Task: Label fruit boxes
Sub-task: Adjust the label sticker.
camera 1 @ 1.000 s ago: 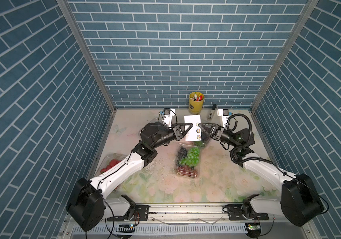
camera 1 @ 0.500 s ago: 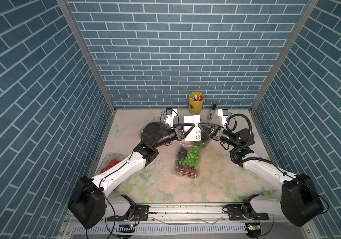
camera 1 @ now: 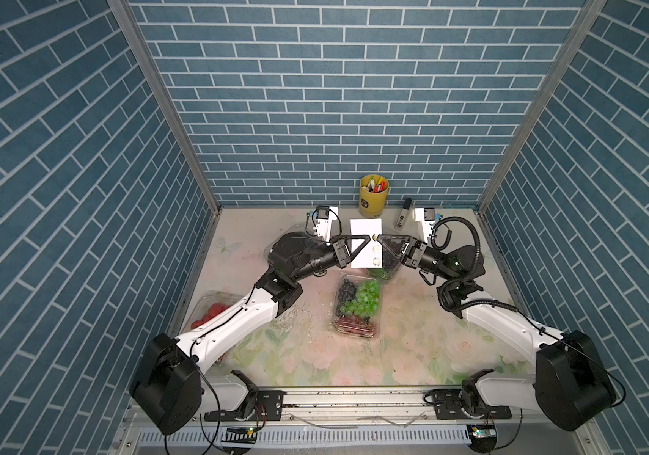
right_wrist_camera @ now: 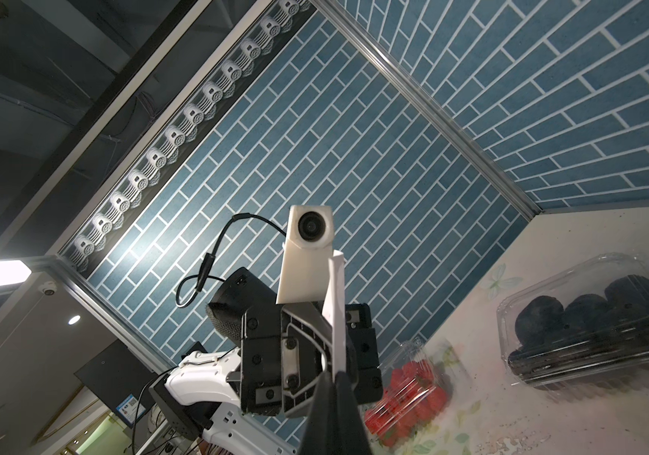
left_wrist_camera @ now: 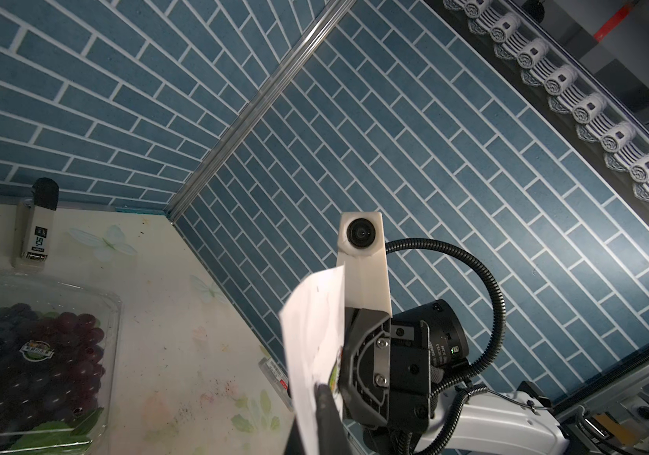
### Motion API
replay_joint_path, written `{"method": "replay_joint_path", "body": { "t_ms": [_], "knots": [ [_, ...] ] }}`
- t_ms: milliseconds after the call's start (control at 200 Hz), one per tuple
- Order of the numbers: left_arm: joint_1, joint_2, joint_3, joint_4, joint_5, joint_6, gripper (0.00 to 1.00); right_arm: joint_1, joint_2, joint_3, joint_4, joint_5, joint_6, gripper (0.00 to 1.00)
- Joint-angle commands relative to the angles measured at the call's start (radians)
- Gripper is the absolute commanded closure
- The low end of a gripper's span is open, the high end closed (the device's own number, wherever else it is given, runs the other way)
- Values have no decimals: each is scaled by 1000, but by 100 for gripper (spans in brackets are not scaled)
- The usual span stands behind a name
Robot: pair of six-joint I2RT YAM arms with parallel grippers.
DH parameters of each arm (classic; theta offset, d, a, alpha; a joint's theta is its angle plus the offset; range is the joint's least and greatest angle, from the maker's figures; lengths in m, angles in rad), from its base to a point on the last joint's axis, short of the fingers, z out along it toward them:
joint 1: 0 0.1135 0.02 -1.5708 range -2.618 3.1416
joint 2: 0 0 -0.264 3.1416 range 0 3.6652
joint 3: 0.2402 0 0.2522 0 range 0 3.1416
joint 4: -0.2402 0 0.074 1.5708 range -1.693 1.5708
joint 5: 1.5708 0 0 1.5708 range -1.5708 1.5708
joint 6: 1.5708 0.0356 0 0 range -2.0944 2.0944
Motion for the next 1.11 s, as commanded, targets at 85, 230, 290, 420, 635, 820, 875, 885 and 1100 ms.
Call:
{"method": "replay_joint_path", "body": {
  "t_ms": [85, 230, 290, 420, 635, 820, 875, 885, 1100],
  "knots": [
    [-3, 13, 34, 20, 2, 14, 100, 13, 4, 9, 143, -46, 60, 100],
    [-2, 12, 35, 27, 7, 13, 100, 17, 8, 9, 151, -55, 64, 100],
    [-3, 7, 35, 33, 12, 13, 100, 16, 14, 9, 151, -55, 64, 100],
    [-3, -17, 10, 79, 20, 11, 100, 12, 30, 9, 142, -43, 64, 100],
    [-3, -24, -3, 124, 54, 6, 100, 12, 42, 18, 147, -43, 70, 100],
    [-4, -15, -12, 157, 71, -7, 100, 12, 45, 16, 143, -37, 69, 100],
    [-3, -17, -13, 161, 76, -7, 100, 9, 45, 18, 137, -36, 68, 100],
    [-4, -17, -14, 162, 78, -8, 100, 9, 45, 18, 137, -36, 68, 100],
    [-3, -13, -15, 172, 95, -6, 100, 9, 47, 26, 135, -41, 68, 100]
  ]
}}
